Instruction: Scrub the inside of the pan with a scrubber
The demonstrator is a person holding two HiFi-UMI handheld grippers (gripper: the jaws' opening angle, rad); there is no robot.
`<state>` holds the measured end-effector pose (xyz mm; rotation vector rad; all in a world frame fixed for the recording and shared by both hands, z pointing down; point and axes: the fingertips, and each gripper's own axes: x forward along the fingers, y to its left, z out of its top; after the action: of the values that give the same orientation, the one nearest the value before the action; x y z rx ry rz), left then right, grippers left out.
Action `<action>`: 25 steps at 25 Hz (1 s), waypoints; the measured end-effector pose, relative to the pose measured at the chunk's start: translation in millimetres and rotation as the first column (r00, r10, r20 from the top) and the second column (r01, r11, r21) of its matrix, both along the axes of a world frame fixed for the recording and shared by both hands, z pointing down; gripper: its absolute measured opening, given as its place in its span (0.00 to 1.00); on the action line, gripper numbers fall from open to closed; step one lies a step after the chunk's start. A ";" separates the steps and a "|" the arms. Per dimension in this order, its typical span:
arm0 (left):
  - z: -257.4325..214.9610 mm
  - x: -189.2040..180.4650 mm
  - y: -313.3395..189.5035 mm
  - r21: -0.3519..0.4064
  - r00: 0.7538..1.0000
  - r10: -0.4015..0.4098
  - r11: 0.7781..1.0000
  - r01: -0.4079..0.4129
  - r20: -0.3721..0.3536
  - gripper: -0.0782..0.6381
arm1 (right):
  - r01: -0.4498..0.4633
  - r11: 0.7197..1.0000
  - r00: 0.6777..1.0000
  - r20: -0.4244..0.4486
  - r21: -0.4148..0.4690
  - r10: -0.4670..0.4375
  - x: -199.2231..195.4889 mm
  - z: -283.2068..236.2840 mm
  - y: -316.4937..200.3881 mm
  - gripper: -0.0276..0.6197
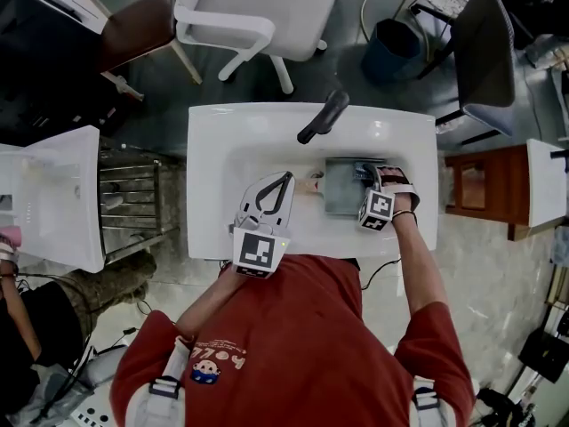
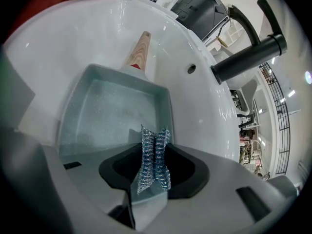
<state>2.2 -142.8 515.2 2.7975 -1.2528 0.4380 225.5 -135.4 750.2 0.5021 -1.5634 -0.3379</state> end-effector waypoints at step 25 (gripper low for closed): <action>-41.3 -12.4 -10.4 0.051 0.996 -0.039 0.998 0.044 -0.079 0.13 | -0.272 0.882 0.941 0.296 0.385 0.161 -52.7 -161.3 4.8 0.29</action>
<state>-10.2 -153.2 474.0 2.7958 -1.3224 0.2946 172.8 -130.6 588.9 1.0914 -1.6652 -0.4536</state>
